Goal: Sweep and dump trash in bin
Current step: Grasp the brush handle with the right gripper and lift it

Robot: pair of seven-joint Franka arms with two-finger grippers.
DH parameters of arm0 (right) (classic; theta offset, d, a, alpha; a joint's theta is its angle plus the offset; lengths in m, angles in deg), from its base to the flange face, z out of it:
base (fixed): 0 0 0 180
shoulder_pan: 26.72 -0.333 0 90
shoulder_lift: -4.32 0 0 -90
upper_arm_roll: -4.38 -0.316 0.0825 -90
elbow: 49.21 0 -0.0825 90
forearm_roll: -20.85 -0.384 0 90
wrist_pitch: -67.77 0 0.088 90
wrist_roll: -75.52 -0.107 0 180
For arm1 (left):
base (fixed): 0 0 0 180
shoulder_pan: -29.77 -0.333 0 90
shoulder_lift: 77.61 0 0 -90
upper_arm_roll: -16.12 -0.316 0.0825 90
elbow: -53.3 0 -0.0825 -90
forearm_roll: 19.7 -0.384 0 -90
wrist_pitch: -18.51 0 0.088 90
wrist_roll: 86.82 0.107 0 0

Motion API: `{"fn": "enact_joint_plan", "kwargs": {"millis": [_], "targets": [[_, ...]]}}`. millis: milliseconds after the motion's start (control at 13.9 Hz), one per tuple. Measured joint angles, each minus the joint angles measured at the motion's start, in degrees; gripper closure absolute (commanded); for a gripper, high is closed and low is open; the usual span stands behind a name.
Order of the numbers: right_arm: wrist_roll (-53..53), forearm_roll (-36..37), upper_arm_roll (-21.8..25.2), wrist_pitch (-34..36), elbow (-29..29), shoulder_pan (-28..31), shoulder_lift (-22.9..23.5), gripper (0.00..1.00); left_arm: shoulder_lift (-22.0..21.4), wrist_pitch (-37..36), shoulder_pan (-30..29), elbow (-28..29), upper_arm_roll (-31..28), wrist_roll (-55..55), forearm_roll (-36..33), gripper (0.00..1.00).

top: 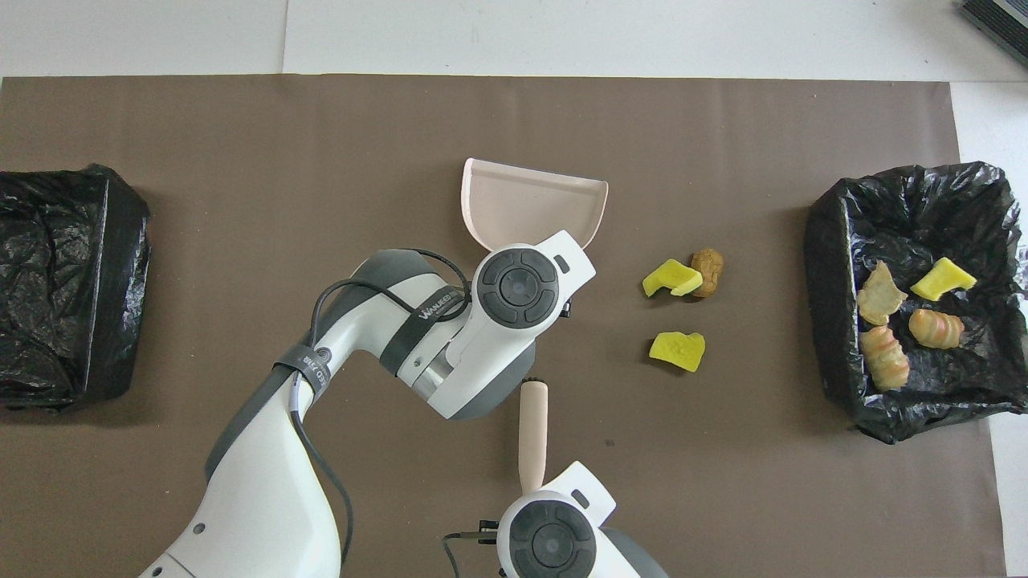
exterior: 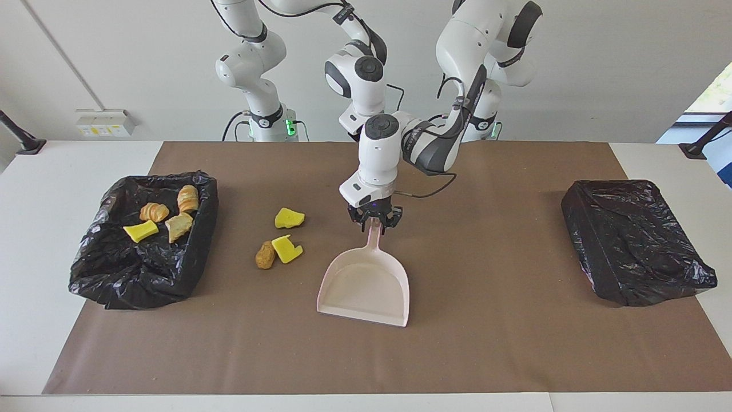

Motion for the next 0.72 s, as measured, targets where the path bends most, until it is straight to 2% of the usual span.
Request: {"fn": "enact_joint_plan", "kwargs": {"millis": [216,360,720], "targets": [[3.36,2.07,0.11,5.00,0.21,4.41,-3.30,1.00,-0.11,0.08,-0.16,-0.33,-0.64,0.33,-0.08,1.00],[6.61,3.65,0.16,8.75,0.27,7.81,-5.85,1.00,-0.82,-0.30,-0.39,-0.51,-1.12,4.33,-0.22,1.00],[16.89,8.52,0.26,13.96,0.24,18.00,-8.44,1.00,-6.42,-12.34,-2.81,-0.30,-1.28,31.67,-0.34,1.00]]}}
